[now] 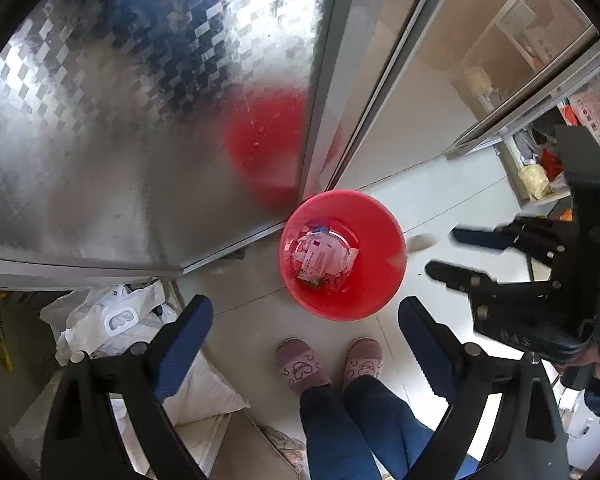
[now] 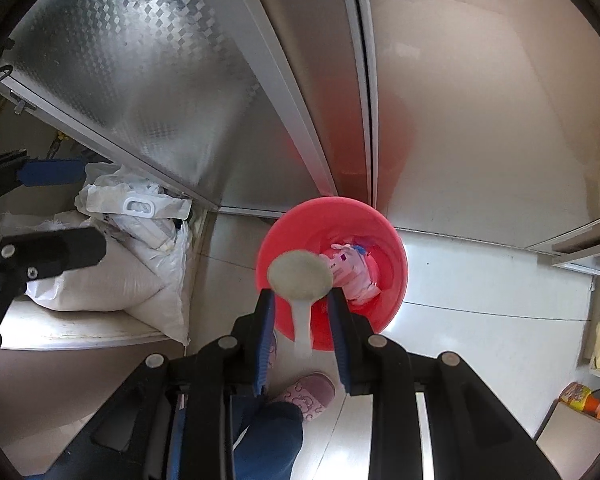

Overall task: Collect trash
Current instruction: 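Open the left gripper to drop the box into the bucket while right holds scoop, then open the right gripper to drop the white scoop into the bucket, then raise both tools back up to the counter beside the sink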

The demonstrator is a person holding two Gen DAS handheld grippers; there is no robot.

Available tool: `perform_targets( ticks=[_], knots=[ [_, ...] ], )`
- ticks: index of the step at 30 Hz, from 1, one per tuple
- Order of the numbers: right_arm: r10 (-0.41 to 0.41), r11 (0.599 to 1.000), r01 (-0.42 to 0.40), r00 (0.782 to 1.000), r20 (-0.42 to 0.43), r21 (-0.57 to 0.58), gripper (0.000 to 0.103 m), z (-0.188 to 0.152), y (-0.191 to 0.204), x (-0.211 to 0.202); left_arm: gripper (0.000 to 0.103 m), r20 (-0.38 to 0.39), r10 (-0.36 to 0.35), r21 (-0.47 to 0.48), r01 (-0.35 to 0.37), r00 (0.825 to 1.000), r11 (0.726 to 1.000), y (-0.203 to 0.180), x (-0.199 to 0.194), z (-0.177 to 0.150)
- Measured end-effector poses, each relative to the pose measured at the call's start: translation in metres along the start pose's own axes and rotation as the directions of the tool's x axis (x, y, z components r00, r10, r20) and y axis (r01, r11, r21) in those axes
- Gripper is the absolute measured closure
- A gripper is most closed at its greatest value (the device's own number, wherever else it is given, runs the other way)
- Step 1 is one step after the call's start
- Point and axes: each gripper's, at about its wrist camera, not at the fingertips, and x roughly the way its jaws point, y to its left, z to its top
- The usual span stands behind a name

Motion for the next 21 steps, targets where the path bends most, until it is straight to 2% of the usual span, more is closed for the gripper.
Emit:
perform_targets(
  ticks=[1, 2, 6, 8, 11, 16, 21],
  knots=[
    [0.003, 1.0, -0.003, 1.0, 0.007, 0.006, 0.047, -0.001, -0.001, 0.0, 0.01, 0.001, 0.0, 0.001, 0.0, 1.0, 1.0, -0.001, 0.0, -0.001],
    [0.01, 1.0, -0.01, 1.0, 0.014, 0.009, 0.031, -0.001, -0.002, -0.001, 0.01, 0.001, -0.003, -0.002, 0.003, 1.0, 1.0, -0.001, 0.001, -0.002],
    [-0.013, 1.0, 0.013, 1.0, 0.006, 0.015, 0.027, -0.005, -0.003, -0.003, 0.01, -0.001, -0.002, 0.001, 0.002, 1.0, 1.0, -0.002, 0.0, -0.009],
    [-0.017, 0.999, 0.016, 1.0, 0.01, 0.03, 0.017, -0.008, -0.001, -0.008, 0.01, 0.005, 0.006, 0.001, -0.006, 1.0, 1.0, -0.005, -0.006, -0.012],
    [-0.04, 0.999, 0.04, 0.999, 0.031, 0.024, 0.01, -0.011, 0.004, -0.027, 0.01, 0.019, 0.003, -0.01, -0.003, 1.0, 1.0, -0.005, -0.022, -0.017],
    [-0.094, 0.995, 0.095, 0.992, 0.078, -0.006, 0.007, -0.006, 0.021, -0.079, 0.01, 0.07, 0.001, -0.009, 0.0, 0.998, 1.0, -0.008, -0.079, -0.02],
    [-0.119, 0.993, 0.12, 0.983, 0.14, -0.003, 0.003, 0.007, 0.046, -0.165, 0.01, 0.138, -0.003, 0.0, 0.003, 0.99, 1.0, -0.01, -0.167, -0.018]
  ],
)
